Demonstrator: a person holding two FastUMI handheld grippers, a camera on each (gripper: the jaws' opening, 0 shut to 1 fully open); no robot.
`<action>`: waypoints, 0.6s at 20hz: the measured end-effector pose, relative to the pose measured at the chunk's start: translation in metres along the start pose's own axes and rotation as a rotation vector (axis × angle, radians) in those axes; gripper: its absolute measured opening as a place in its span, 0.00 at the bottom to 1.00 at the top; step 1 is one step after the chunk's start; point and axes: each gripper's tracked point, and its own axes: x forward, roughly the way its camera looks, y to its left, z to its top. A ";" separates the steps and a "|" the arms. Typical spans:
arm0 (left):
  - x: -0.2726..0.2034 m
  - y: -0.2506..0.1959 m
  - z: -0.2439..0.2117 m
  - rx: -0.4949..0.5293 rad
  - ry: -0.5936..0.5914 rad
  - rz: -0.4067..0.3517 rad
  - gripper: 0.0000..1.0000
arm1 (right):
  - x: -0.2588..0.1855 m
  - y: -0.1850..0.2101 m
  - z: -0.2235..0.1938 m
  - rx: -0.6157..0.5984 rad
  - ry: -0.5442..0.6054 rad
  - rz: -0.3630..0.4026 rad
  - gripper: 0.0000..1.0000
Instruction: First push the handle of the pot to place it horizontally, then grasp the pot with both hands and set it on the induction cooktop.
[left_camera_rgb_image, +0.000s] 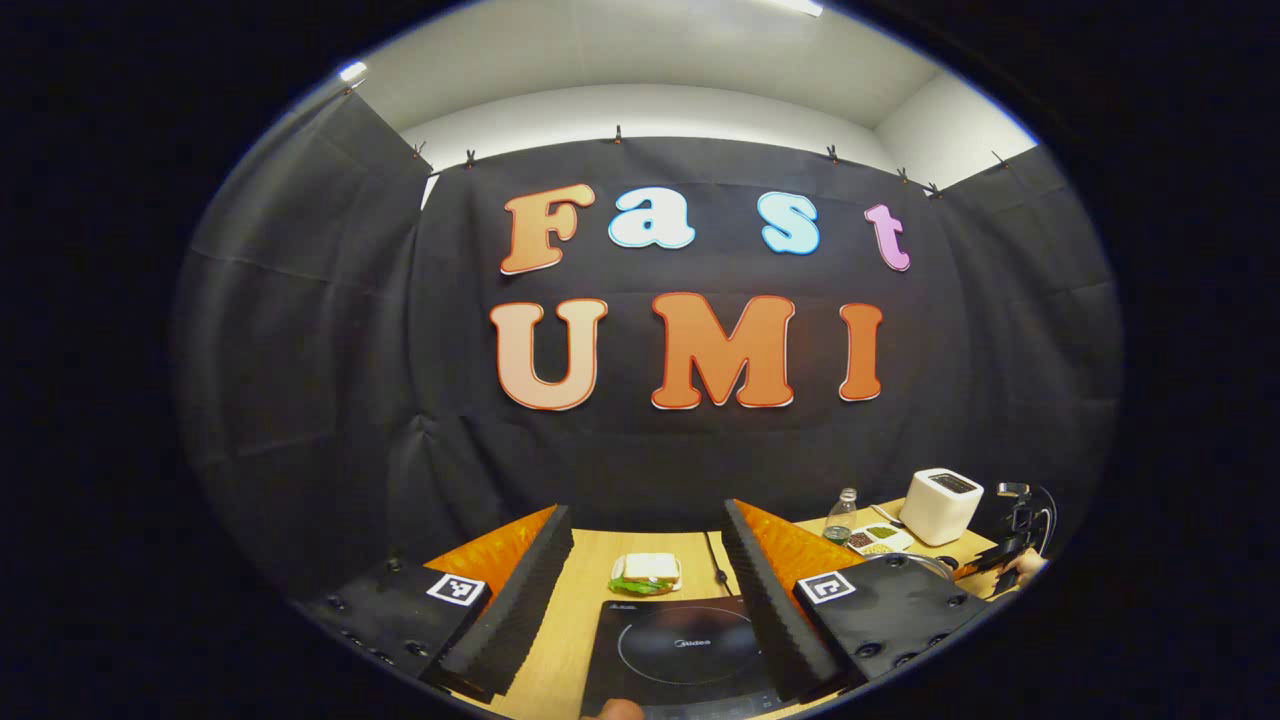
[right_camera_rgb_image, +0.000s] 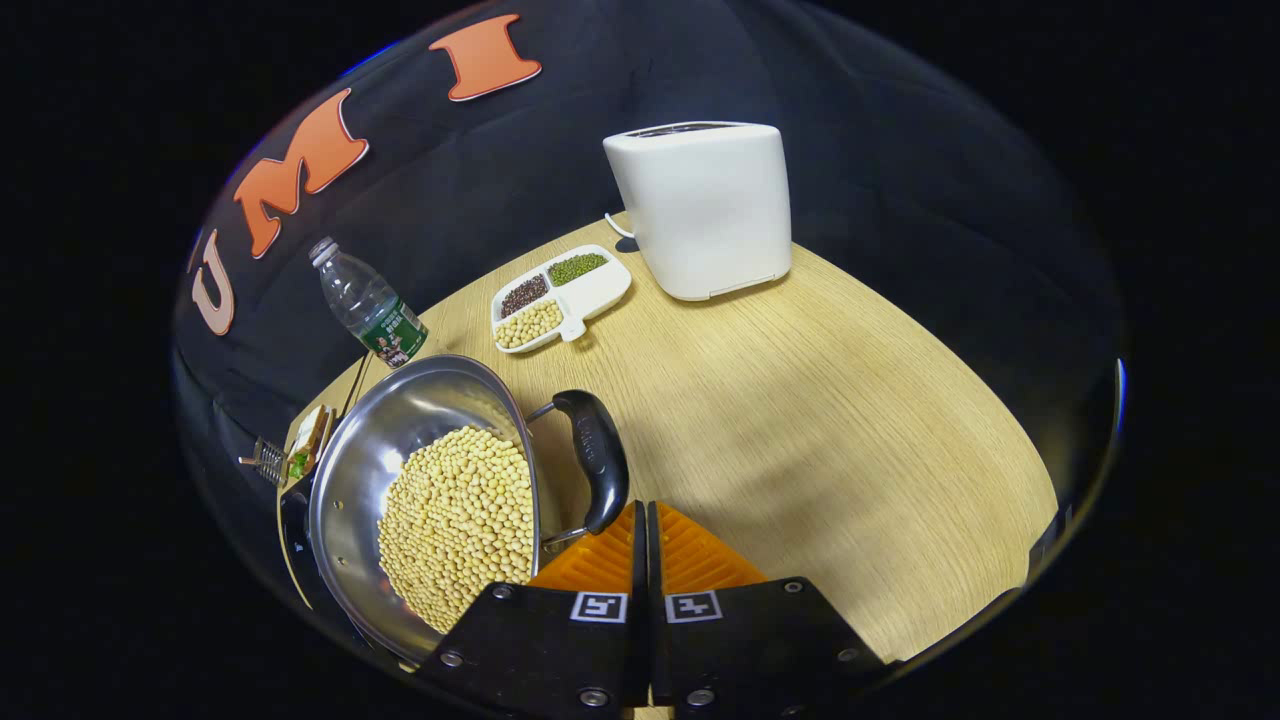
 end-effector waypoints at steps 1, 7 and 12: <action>0.003 -0.008 -0.006 -0.002 0.005 -0.010 0.99 | 0.001 0.000 0.002 -0.005 -0.006 0.001 0.00; 0.037 -0.074 -0.062 -0.003 0.045 -0.068 0.98 | -0.002 0.001 0.005 -0.038 -0.033 -0.009 0.00; 0.061 -0.139 -0.124 -0.018 0.076 -0.128 0.97 | -0.030 -0.006 0.028 -0.023 -0.137 -0.004 0.06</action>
